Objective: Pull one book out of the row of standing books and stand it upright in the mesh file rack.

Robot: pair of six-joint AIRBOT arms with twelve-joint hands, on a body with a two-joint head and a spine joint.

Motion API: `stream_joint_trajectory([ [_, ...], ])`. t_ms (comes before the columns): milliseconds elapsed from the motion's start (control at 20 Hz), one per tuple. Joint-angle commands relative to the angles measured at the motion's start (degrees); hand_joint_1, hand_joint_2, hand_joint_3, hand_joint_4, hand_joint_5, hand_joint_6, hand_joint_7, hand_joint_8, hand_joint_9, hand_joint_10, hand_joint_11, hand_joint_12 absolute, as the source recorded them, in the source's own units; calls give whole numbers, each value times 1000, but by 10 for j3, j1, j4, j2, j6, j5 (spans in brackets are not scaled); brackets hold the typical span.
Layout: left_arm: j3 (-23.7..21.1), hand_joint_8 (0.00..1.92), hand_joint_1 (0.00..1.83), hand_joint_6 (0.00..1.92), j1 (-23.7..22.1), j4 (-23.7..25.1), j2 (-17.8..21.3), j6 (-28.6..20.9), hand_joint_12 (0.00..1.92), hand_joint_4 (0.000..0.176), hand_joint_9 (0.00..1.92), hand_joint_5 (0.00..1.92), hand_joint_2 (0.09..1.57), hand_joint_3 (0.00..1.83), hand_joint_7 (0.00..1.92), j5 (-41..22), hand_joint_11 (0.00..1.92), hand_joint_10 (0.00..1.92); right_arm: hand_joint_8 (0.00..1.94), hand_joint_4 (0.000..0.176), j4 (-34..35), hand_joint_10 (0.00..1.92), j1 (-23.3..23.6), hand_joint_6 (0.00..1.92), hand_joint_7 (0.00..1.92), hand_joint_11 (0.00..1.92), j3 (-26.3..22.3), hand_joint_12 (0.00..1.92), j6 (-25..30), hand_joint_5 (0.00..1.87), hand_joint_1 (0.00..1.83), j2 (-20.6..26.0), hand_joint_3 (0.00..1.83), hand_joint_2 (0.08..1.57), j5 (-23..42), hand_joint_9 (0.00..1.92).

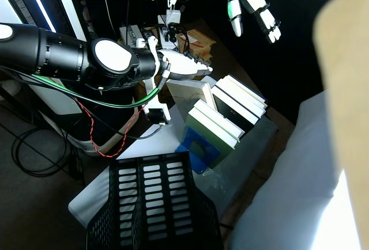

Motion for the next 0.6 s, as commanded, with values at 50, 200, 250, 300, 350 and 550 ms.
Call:
stream_joint_trajectory([
  [50,4,0,486,1,0,-16,5,-1,0,0,0,92,1263,0,1,-62,0,0,0,15,10,0,3,14,0,0,5,0,-1,36,843,-5,0,901,11,0],
  [200,4,0,324,2,3,-19,4,-3,7,0,0,30,1276,0,0,-63,8,0,0,10,1,0,-4,0,0,0,18,0,-1,0,881,-22,0,902,-2,0],
  [250,4,0,374,4,4,-21,4,-3,10,0,0,35,1262,0,0,-64,12,0,0,13,-1,0,-6,0,0,0,22,0,-1,0,866,-26,0,893,-6,0],
  [300,4,0,416,8,8,-25,3,-3,7,0,0,49,1240,0,0,-67,3,0,0,12,-2,0,-8,0,0,0,25,0,-1,0,893,-30,0,892,-8,0],
  [350,4,0,425,3,13,-29,2,-6,6,0,0,37,1233,0,0,-69,0,0,0,0,-4,0,-12,10,0,0,32,0,-1,25,895,-39,0,852,-11,0],
  [550,3,0,363,12,20,-35,2,-9,2,0,0,68,1267,4,0,-73,0,0,0,7,-13,0,-19,0,0,0,38,0,-1,0,890,-51,0,902,-20,0],
])
